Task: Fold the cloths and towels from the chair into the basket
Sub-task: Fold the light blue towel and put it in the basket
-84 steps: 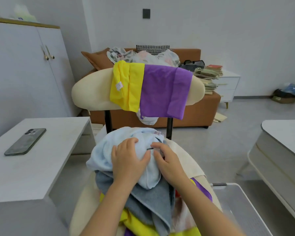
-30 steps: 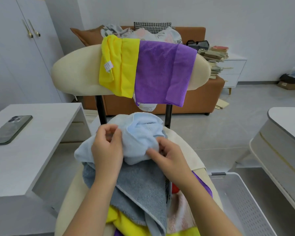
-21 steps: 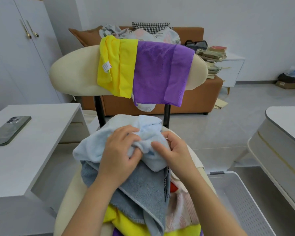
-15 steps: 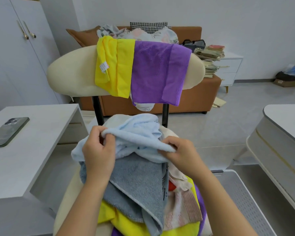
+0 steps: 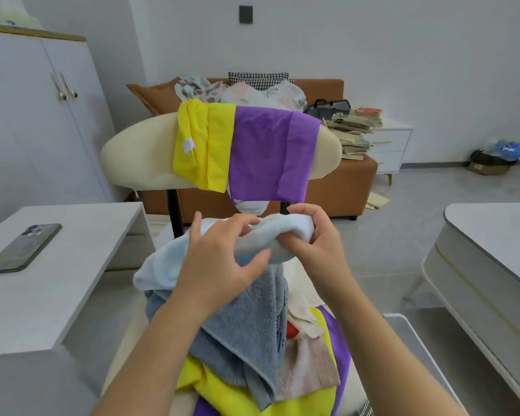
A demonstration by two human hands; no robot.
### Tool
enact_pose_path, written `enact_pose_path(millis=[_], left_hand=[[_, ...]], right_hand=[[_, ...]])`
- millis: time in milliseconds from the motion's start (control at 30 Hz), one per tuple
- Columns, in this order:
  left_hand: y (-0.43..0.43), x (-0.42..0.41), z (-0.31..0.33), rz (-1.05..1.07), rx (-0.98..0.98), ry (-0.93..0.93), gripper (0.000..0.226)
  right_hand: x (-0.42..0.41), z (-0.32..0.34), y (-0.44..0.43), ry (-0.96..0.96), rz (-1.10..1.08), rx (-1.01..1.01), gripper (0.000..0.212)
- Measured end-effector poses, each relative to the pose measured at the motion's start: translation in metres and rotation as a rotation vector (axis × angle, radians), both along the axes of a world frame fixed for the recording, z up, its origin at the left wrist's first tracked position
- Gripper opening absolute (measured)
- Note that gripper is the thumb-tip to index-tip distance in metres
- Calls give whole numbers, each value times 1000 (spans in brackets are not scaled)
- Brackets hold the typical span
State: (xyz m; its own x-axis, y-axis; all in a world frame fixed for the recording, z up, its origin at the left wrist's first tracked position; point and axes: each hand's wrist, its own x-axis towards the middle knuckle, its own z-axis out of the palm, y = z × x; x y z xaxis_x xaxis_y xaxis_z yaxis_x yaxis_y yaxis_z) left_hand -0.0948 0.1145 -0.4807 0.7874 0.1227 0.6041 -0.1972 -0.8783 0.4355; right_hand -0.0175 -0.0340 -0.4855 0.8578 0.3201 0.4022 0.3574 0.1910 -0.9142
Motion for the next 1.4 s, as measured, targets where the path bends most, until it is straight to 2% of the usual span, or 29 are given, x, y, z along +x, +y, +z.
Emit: enact_pose_path(millis=[67,133,200,267,333,433,533,600,667,733,800,933,1000,1067,1133,1167,1233,1333,1400], left_hand=[[-8,0,21,-32,4,-23,29],[-12,-2,51,-57,-186,-148,10],[-12,-5,87,-70,-331,-247,17],[-14,-9,126,-112,-380,-250,24],[-13,-9,159,-139,-366,-194,10],[-7,-10,203,-63,-207,-20,15],[-9,-20,239,-112,-227,134,11],[-18,-21,257,-211,-262,215,23],[-23,-20,275,-167,-182,91,28],[-24,-21,296,-47,-113,-77,22],[-22,-25,317,47,-45,-152,20],[-14,-30,349,181,-38,-297,25],[-5,-31,362,289,-79,-384,32],[8,-34,370,405,-69,-392,38],[21,-38,371,509,-44,-288,43],[27,-39,370,541,-43,-205,46],[32,-39,366,557,-135,-53,44],[24,-39,365,346,-608,63,32],[23,-32,373,120,-824,-97,38]], right_hand=[[-7,27,-1,-105,-66,-27,34],[-10,55,-7,-187,-129,-38,37],[-8,81,-14,-237,-183,-118,36],[-1,103,-20,-309,-247,-324,17],[5,122,-21,-316,-258,-408,17],[-3,163,-26,-228,-220,-302,16],[-13,206,-26,-346,-219,-310,20],[-19,229,-20,-447,-225,-334,17],[-26,251,-16,-546,-289,-384,12],[-33,270,-20,-623,-320,-403,15],[-35,285,-27,-643,-290,-533,20],[-25,296,-44,-580,-340,-1046,33],[-15,296,-56,-516,-425,-1167,34],[-3,295,-72,-434,-523,-1217,31],[4,296,-85,-317,-564,-1156,29],[5,298,-87,-250,-547,-1062,28],[2,305,-83,-66,-436,-724,23],[-5,320,-67,161,-249,-237,15],[-3,334,-58,125,-232,-53,20]])
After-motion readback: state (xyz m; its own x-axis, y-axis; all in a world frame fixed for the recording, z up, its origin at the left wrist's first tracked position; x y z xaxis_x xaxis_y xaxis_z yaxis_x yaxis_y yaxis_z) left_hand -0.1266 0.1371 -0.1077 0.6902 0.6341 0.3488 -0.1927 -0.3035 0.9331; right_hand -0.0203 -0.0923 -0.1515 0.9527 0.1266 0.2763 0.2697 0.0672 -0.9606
